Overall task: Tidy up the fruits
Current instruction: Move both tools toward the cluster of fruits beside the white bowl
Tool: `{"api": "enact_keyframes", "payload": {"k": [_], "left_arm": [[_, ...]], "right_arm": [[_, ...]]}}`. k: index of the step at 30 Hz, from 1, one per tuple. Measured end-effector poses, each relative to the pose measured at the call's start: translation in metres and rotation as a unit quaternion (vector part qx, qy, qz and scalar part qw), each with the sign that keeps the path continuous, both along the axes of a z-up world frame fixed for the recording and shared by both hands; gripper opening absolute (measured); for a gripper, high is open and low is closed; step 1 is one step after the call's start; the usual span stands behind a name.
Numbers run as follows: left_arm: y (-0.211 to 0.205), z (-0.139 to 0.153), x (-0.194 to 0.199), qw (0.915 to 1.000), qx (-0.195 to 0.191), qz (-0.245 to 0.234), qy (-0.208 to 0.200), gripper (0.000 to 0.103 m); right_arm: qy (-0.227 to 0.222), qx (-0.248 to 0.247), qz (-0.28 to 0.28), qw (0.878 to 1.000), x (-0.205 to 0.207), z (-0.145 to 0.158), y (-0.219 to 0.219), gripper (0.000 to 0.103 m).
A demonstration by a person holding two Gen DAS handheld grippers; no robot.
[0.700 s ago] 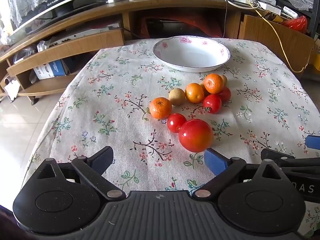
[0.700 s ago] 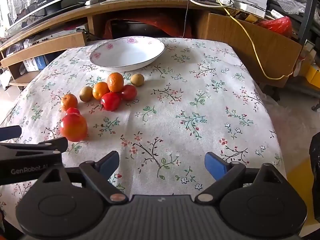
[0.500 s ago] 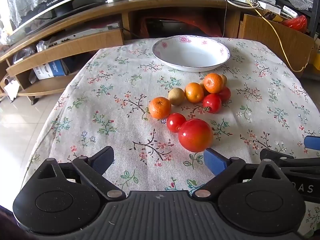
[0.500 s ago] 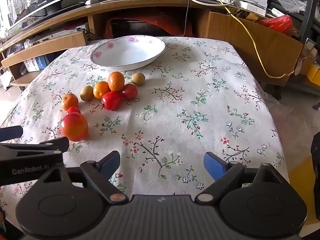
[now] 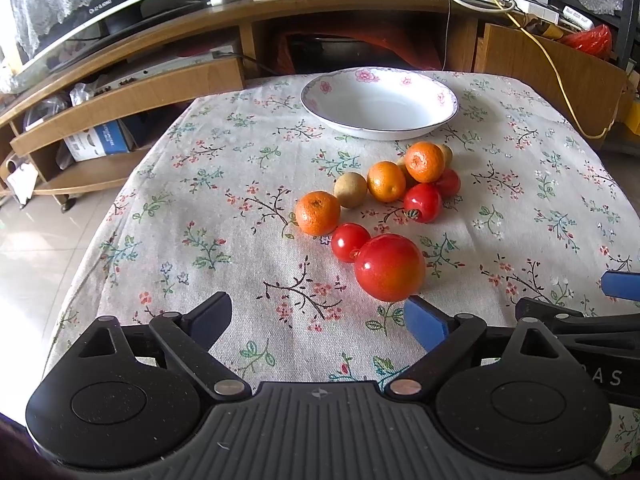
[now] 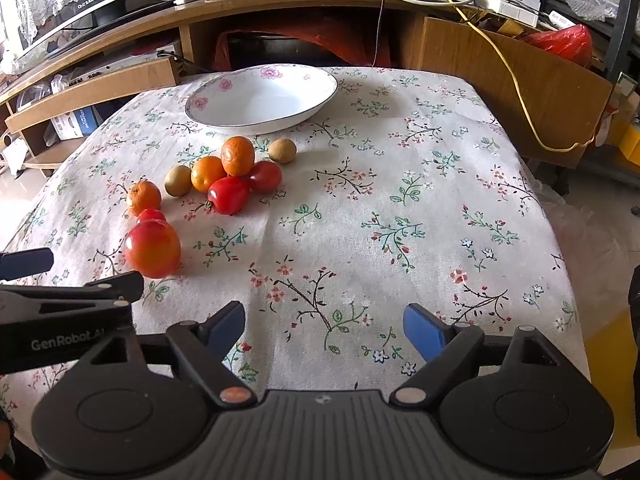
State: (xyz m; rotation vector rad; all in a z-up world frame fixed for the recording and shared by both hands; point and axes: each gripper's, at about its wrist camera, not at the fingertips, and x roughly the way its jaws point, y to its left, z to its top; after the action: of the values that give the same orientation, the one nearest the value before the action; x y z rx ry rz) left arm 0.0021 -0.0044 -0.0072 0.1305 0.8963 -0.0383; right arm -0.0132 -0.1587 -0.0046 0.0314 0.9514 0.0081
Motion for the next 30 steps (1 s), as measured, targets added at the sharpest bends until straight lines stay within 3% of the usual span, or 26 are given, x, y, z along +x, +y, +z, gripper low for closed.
{"api": "enact_keyframes", "payload": {"k": [16,30], "left_arm": [[0.005,0.000,0.006,1.0000,-0.006,0.001,-0.001,0.091],[0.021,0.004,0.014,0.9998,-0.012,0.010,0.009,0.090]], "right_arm": [[0.030,-0.005,0.021,0.999,0.010,-0.002,0.005,0.072],[0.012,0.007,0.087,0.996,0.028,0.000,0.018,0.072]]}}
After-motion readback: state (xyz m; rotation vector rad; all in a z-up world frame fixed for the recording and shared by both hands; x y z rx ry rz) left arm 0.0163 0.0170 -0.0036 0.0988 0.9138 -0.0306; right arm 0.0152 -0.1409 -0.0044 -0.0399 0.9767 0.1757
